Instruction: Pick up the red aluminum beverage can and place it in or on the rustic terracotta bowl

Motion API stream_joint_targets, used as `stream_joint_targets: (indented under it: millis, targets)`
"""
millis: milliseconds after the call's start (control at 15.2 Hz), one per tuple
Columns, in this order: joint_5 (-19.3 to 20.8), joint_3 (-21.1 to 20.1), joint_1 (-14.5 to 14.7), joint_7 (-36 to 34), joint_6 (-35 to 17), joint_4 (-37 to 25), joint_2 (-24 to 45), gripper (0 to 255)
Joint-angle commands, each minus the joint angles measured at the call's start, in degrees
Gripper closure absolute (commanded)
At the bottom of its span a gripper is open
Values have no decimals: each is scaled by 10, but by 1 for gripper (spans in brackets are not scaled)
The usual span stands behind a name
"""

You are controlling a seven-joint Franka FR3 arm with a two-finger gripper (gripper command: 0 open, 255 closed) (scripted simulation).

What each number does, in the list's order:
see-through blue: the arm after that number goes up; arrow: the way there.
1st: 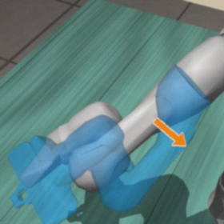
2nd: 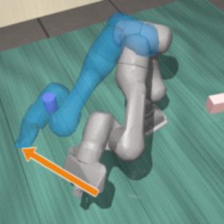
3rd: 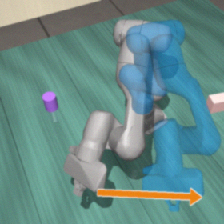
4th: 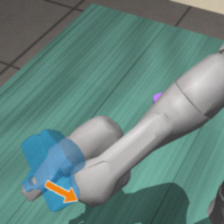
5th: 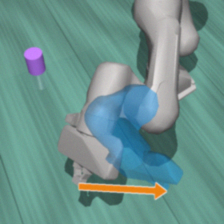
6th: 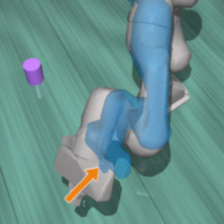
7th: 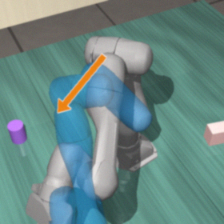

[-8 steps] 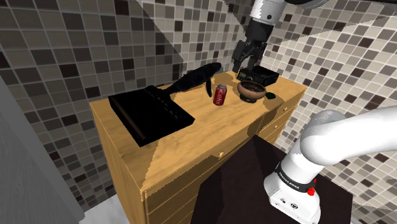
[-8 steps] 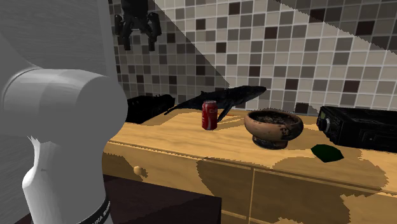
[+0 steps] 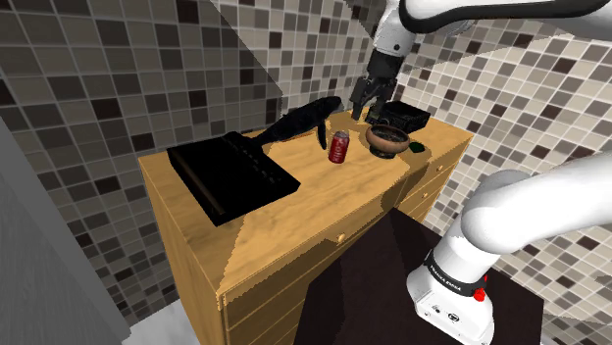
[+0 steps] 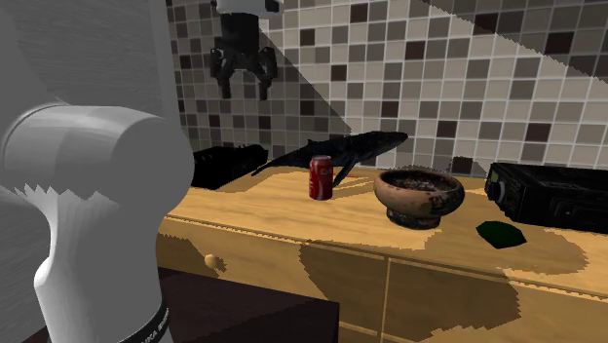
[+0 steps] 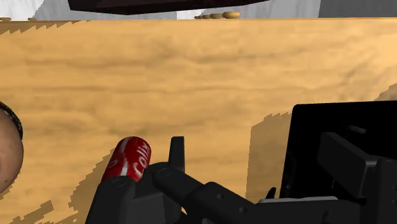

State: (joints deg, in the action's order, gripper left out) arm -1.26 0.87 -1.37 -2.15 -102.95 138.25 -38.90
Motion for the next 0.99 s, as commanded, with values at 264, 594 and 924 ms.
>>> stream_joint_targets:
  millis: [264,594,924]
  targets:
    - [22,38,-17,50,-86,-9,105,0]
    - [31,68,-28,91,-145,-37,200,0]
    - [28,95,-38,134,-193,-83,303,0]
